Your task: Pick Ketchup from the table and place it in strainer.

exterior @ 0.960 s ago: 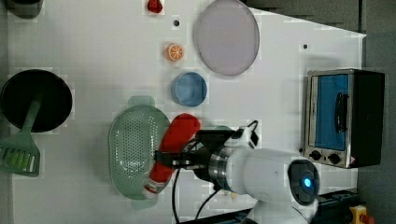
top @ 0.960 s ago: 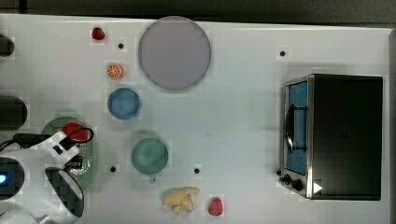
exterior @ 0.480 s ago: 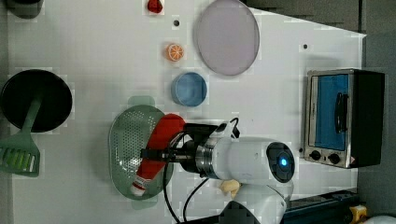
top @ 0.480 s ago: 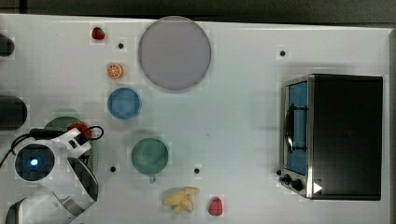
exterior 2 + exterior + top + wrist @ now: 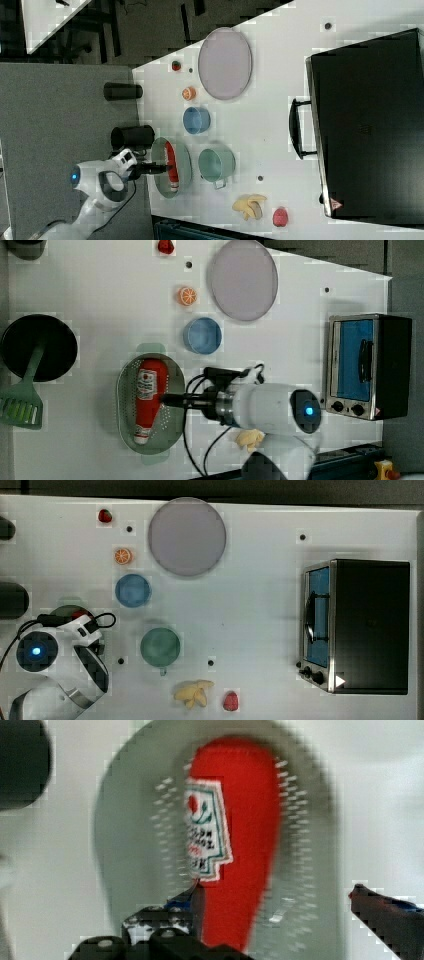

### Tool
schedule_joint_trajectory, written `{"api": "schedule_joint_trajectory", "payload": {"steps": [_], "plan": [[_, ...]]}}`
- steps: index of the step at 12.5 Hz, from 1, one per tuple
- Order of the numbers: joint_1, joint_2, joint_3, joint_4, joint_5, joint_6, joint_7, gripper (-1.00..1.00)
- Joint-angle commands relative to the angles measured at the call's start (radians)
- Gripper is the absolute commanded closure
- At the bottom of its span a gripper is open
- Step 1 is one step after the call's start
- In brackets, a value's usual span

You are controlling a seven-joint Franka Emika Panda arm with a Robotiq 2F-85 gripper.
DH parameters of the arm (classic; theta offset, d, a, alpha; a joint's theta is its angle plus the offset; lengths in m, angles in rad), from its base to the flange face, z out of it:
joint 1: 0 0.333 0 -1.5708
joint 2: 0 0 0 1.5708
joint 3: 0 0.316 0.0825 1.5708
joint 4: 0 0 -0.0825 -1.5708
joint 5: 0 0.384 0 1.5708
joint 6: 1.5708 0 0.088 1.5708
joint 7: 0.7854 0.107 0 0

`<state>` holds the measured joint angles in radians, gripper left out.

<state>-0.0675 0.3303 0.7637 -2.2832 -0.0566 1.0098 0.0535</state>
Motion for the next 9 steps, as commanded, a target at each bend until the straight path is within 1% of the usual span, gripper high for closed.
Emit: {"api": "schedule_joint_trajectory", "payload": {"steps": [1,3,5,7,9], "plan": [[-0.056,-0.179,0.009,0.102,0.013,-0.165,0.081,-1.0],[-0.1,-0.272,-0.011,0.157,0.02,-0.353,0.074,-1.0],[-0.138,-0.342,-0.061,0.216,0.06,-0.507,0.06,-1.0],[-0.161,-0.39,-0.141,0.275,0.124,-0.611,0.042,-1.0],[-0.171,-0.423,-0.243,0.322,0.139,-0.693,0.009,-1.0]]}}
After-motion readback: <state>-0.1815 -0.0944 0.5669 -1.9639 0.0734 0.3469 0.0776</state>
